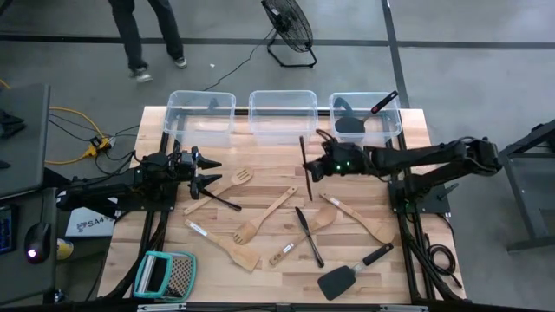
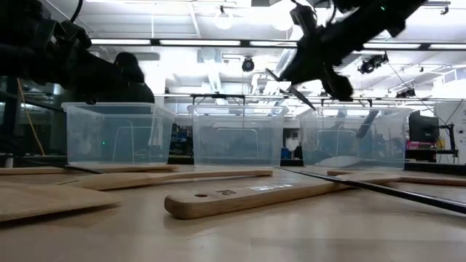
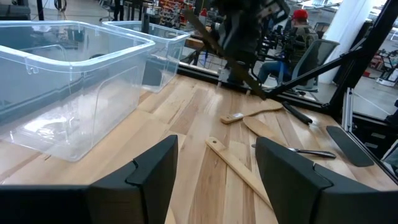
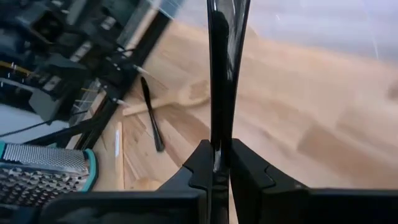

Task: Pick & Place Kitchen Items
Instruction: Put the right table knife into the middle transparent bin

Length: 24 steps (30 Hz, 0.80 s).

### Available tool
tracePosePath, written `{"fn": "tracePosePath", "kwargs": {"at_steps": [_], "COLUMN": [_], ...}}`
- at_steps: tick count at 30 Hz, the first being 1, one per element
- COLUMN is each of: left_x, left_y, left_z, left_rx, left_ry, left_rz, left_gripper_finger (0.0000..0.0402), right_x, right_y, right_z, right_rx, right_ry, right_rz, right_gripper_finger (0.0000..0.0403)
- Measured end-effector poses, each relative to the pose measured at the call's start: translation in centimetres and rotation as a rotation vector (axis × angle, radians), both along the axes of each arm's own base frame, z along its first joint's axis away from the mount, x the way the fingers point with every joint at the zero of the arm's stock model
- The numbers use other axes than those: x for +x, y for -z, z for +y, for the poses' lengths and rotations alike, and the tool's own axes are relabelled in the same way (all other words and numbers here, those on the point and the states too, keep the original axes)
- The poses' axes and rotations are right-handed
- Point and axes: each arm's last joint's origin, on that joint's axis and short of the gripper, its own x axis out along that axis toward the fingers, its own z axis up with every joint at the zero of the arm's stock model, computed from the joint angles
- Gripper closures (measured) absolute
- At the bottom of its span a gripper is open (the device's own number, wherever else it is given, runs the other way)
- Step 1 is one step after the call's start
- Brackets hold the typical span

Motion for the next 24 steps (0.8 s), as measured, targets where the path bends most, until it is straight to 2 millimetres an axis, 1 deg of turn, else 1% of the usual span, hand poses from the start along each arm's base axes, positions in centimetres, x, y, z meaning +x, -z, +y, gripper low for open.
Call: {"fn": "tracePosePath", "kwargs": {"at_steps": [10,15,21,24], "left_x": [0.0,0.0,0.0,0.0], "left_y": [0.0,0.0,0.0,0.0], "left_z": [0.0,0.0,0.0,0.0], "left_rx": [0.0,0.0,0.0,0.0], "left_ry": [0.0,0.0,0.0,0.0], "left_rz": [-0.001,0.0,0.0,0.0], "left_gripper_finger": [0.0188,0.0188,0.0188,0.0188], "right_x": [1.0,1.0,0.7,0.9], "right_y": [-4.3,-6.5,-8.3,-8.8], "right_z": [-2.0,-3.3,-4.7,-5.4], "right_rx": [-0.248,-0.366,-0.499,-0.559], "right_ry": [-0.089,-0.12,-0.144,-0.141], "right_rz": [-0.052,-0.017,0.045,0.063], "right_gripper_finger": [0.0378,0.0378,0.0379,0.0379]}}
